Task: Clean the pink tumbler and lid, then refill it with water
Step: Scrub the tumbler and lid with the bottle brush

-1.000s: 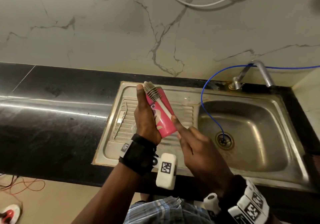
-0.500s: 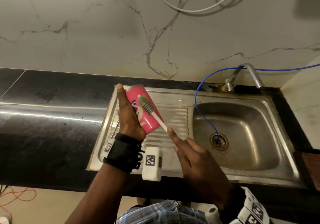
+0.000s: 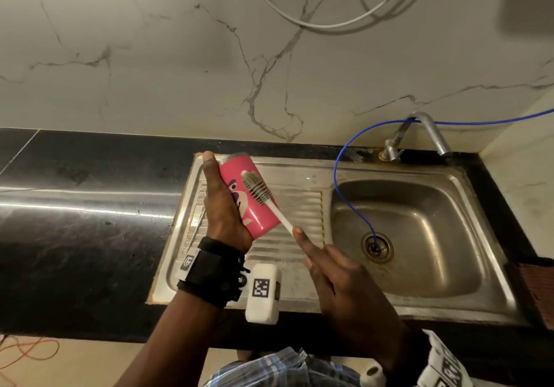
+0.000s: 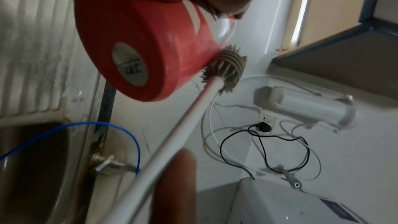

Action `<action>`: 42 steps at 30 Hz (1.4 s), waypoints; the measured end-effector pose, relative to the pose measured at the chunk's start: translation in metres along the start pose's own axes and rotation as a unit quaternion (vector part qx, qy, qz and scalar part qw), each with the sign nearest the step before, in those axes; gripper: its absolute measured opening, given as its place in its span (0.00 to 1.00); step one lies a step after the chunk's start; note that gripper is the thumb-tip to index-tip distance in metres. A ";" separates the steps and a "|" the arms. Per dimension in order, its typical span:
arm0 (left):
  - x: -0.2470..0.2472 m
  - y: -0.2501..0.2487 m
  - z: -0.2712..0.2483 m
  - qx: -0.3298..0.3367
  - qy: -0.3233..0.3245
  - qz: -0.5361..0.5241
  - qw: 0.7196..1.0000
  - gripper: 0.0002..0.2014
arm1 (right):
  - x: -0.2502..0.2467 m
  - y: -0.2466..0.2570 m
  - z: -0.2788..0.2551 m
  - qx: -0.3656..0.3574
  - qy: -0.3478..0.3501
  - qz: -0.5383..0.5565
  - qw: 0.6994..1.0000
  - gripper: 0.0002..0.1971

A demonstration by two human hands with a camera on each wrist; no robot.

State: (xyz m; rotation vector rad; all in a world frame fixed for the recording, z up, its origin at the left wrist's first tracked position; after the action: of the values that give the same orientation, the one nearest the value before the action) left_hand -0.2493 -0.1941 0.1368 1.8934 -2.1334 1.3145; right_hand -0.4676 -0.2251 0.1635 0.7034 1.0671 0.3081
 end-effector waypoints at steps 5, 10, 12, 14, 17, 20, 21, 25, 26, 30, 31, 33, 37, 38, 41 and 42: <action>0.012 0.019 -0.010 -0.004 0.025 0.058 0.998 0.46 | 0.001 -0.008 0.024 0.023 -0.041 0.016 0.999 0.31; 0.002 0.000 -0.004 -0.024 -0.002 0.004 1.000 0.39 | 0.001 -0.009 0.002 0.015 0.013 0.031 0.999 0.32; -0.003 -0.002 -0.004 -0.029 0.002 0.003 1.000 0.38 | -0.005 -0.017 -0.002 0.023 0.021 0.033 0.999 0.31; -0.005 0.004 -0.005 -0.039 0.018 0.007 0.999 0.39 | -0.012 -0.024 0.001 0.034 0.002 0.015 0.999 0.30; -0.005 0.011 -0.009 -0.038 0.033 0.024 0.998 0.43 | -0.021 -0.024 0.010 0.048 -0.045 0.003 0.998 0.26; -0.007 0.014 -0.007 -0.030 0.038 0.039 0.998 0.43 | -0.015 -0.016 0.015 0.031 -0.044 -0.013 0.998 0.22; -0.006 0.014 -0.006 -0.029 0.042 0.044 0.998 0.42 | -0.010 -0.014 0.016 0.029 -0.035 -0.013 0.999 0.23; -0.006 0.001 -0.002 -0.010 0.051 0.036 0.998 0.39 | 0.005 -0.010 0.014 0.013 0.006 -0.001 1.000 0.27; -0.007 -0.004 -0.001 -0.008 0.052 0.038 0.998 0.39 | 0.007 -0.009 0.013 0.012 0.020 0.005 1.000 0.28; -0.016 -0.020 0.010 -0.013 0.036 0.053 0.998 0.31 | 0.012 -0.004 0.013 0.006 0.047 0.008 0.999 0.32; -0.018 -0.022 0.011 -0.015 0.024 0.058 0.998 0.30 | 0.014 -0.005 0.015 0.010 0.046 0.006 0.999 0.33; -0.021 -0.023 0.015 -0.017 0.007 0.074 0.997 0.31 | 0.017 -0.006 0.018 0.015 0.034 -0.002 0.999 0.34; -0.016 -0.017 0.018 -0.007 0.015 0.066 0.998 0.38 | 0.027 0.002 0.034 0.010 -0.004 -0.027 1.000 0.35; -0.013 -0.013 0.020 0.005 0.022 0.075 0.997 0.37 | 0.029 0.002 0.039 0.014 -0.019 -0.036 0.999 0.36; -0.007 0.000 0.024 0.025 0.029 0.089 0.995 0.34 | 0.029 -0.002 0.053 0.033 -0.061 -0.039 0.997 0.35; -0.007 0.001 0.026 0.025 0.024 0.088 0.995 0.36 | 0.028 -0.003 0.054 0.033 -0.064 -0.032 0.997 0.34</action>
State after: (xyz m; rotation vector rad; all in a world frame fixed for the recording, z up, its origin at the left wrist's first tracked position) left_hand -0.2351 -0.2032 0.1156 1.7035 -2.3106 1.4400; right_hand -0.4073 -0.2322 0.1578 0.7374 0.9797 0.1714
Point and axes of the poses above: each hand's wrist, its own z-axis towards the middle knuckle, its own x-axis out of the palm, y = z × x, the point moved 5 cm from there along z, towards the middle knuckle, and after that the axes turned 11 degrees about -x, right-handed, at the moved point
